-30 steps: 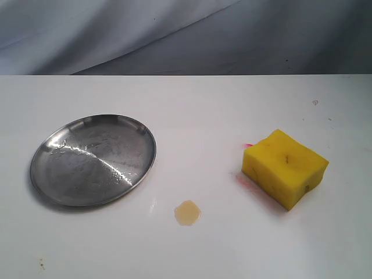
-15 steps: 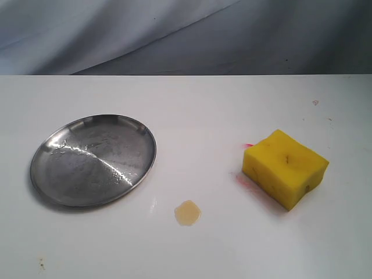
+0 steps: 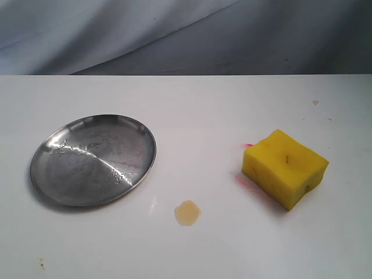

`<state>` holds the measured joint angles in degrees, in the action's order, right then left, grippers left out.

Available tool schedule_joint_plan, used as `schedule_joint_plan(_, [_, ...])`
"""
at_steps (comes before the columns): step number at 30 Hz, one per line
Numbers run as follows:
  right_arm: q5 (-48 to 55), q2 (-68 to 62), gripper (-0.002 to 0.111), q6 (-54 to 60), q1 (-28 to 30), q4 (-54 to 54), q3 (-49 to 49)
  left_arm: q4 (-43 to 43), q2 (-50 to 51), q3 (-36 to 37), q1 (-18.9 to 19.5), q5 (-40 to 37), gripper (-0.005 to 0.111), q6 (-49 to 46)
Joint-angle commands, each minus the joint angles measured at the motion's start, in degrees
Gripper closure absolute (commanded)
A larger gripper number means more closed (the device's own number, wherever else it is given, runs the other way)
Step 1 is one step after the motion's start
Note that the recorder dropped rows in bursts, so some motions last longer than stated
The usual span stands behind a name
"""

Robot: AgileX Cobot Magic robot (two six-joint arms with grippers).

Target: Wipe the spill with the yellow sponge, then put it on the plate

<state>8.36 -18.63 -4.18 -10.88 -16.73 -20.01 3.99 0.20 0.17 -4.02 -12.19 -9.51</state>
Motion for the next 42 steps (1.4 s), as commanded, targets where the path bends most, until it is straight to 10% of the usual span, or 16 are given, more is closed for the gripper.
schedule_joint_plan(1, [9.6,-12.0,0.108,9.5,0.1,1.4,-9.2,0.0,-0.2,-0.2,0.0,0.4,0.107,0.4])
schedule_joint_plan(15, [27.2,-50.1,0.104,21.8,-4.5,-0.3,-27.8,0.0,-0.2,-0.2,0.0,0.4,0.107,0.4])
schedule_joint_plan(27, [22.9,-70.9,0.026,22.3,-4.5,3.8,-32.1,0.0,-0.2,-0.2,0.0,0.4,0.107,0.4])
schedule_joint_plan(42, [13.1,-86.0,0.032,22.3,-4.5,5.6,-32.1,0.0,-0.2,-0.2,0.0,0.4,0.107,0.4])
